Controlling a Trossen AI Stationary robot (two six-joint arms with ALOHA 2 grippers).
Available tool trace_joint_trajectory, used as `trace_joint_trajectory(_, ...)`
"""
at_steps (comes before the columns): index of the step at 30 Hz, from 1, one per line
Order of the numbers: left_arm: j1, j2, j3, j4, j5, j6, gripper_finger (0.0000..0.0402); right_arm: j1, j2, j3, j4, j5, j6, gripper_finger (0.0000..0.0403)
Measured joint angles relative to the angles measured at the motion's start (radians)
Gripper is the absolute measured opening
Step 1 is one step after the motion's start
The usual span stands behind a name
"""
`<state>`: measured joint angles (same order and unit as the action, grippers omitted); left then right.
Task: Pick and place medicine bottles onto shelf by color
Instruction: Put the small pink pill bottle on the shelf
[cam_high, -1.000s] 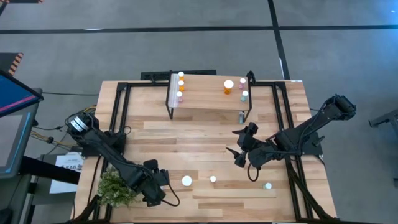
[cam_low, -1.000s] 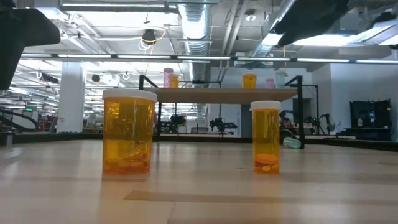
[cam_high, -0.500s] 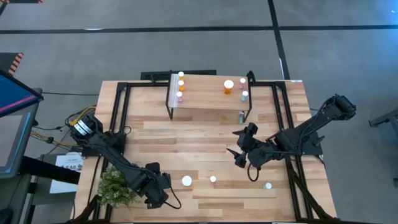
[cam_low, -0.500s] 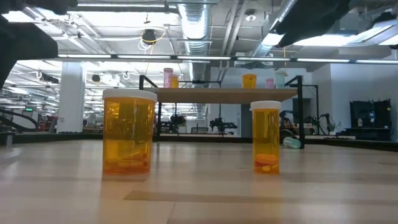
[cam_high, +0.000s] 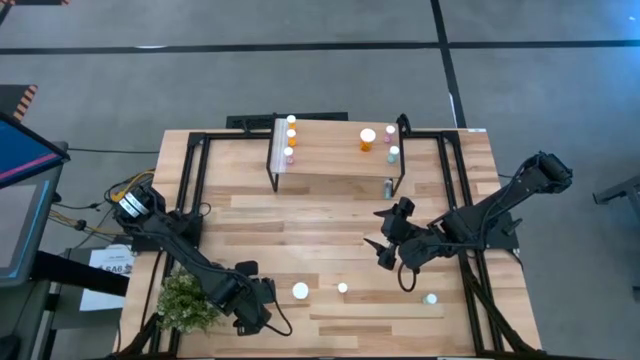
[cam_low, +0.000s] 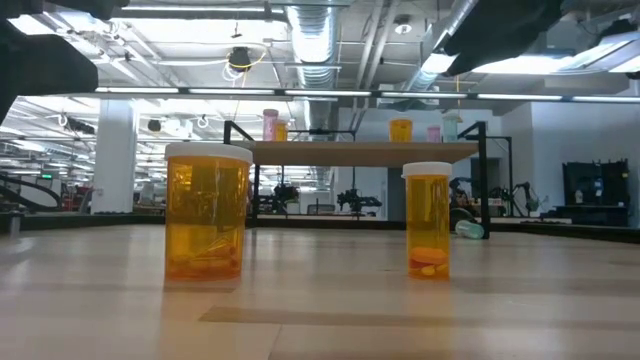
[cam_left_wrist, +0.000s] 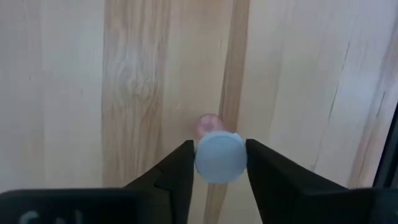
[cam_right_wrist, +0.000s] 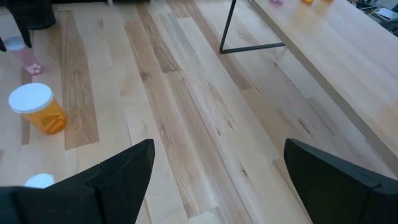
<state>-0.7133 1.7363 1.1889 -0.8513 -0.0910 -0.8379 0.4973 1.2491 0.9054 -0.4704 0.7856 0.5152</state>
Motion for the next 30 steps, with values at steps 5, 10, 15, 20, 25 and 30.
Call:
trace_joint_trajectory(5,0.01,0.0,0.0,0.0,0.002,0.001,0.0106,0.0,0.0,0.0,0.0,0.0,0.0,0.0377)
trace_joint_trajectory(10,0.038,-0.002,0.0,-0.002,0.009,0.032,0.0099,0.0,0.0,0.0,0.0,0.0,0.0,0.0377)
trace_joint_trajectory(15,0.092,-0.008,0.044,-0.031,0.003,0.104,0.0102,0.0,0.0,0.0,0.002,0.0,0.0,0.0377)
trace_joint_trajectory(20,0.163,-0.008,0.175,-0.151,-0.034,0.242,0.0102,0.0,0.0,0.0,0.007,-0.003,0.0,0.0377)
trace_joint_trajectory(25,0.268,-0.009,0.366,-0.363,-0.126,0.382,0.0103,0.0,0.0,0.0,0.008,-0.004,-0.017,0.0377)
trace_joint_trajectory(30,0.423,-0.01,0.548,-0.485,-0.185,0.561,0.0103,0.0,0.0,0.0,0.008,-0.004,-0.019,0.0377)
